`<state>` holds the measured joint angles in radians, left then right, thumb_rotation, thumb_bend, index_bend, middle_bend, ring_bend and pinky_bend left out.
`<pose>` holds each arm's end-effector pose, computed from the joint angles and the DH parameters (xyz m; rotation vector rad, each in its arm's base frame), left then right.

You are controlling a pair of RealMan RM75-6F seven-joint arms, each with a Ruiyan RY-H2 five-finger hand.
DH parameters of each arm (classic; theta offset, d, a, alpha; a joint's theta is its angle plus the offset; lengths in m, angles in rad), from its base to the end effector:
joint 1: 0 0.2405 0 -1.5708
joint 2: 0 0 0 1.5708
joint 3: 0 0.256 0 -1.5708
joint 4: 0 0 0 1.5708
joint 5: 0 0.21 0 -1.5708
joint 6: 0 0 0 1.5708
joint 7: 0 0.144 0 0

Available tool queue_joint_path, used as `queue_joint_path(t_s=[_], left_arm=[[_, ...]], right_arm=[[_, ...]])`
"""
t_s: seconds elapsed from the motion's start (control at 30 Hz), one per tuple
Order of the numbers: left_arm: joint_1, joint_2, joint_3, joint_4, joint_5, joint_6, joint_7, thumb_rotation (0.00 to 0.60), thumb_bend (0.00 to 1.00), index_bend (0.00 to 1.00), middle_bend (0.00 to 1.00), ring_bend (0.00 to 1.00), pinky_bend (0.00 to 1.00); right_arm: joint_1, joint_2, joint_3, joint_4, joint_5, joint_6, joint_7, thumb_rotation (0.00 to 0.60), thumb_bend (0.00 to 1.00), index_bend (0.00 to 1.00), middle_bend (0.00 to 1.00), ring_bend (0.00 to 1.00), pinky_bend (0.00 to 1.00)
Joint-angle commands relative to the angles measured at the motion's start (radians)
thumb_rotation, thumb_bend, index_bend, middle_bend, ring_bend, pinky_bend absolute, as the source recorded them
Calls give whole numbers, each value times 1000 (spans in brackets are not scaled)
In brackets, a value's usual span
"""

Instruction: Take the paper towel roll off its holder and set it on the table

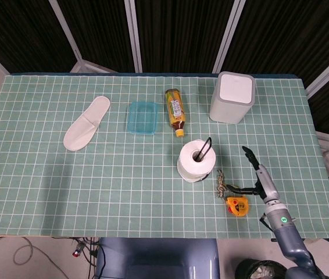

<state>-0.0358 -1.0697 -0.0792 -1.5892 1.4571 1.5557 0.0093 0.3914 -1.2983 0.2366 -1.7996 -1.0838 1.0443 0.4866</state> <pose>-0.3258 0.1712 0.1936 -1.2877 -0.8094 -0.8525 -0.2181 -0.2788 0.0624 1.0371 -1.8781 1.3757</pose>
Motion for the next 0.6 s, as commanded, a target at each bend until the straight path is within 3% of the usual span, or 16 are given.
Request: queue_joint_path(t_s=[0.03, 0.23, 0.6], left_arm=[[1, 0, -1, 0, -2, 1, 0, 600, 175, 35, 0, 0, 12], [0, 0, -1, 0, -4, -1, 3, 600, 176, 35, 0, 0, 12], [-3, -3, -1, -1, -12, -11, 15, 600, 176, 35, 0, 0, 12]], right_arm=[[61, -91, 36, 48, 93, -34, -82, 600, 0, 0, 0, 0, 0], [101, -190, 41, 118, 159, -46, -142, 600, 0, 0, 0, 0, 0], [155, -360, 60, 268, 175, -42, -193, 600, 0, 0, 0, 0, 0]])
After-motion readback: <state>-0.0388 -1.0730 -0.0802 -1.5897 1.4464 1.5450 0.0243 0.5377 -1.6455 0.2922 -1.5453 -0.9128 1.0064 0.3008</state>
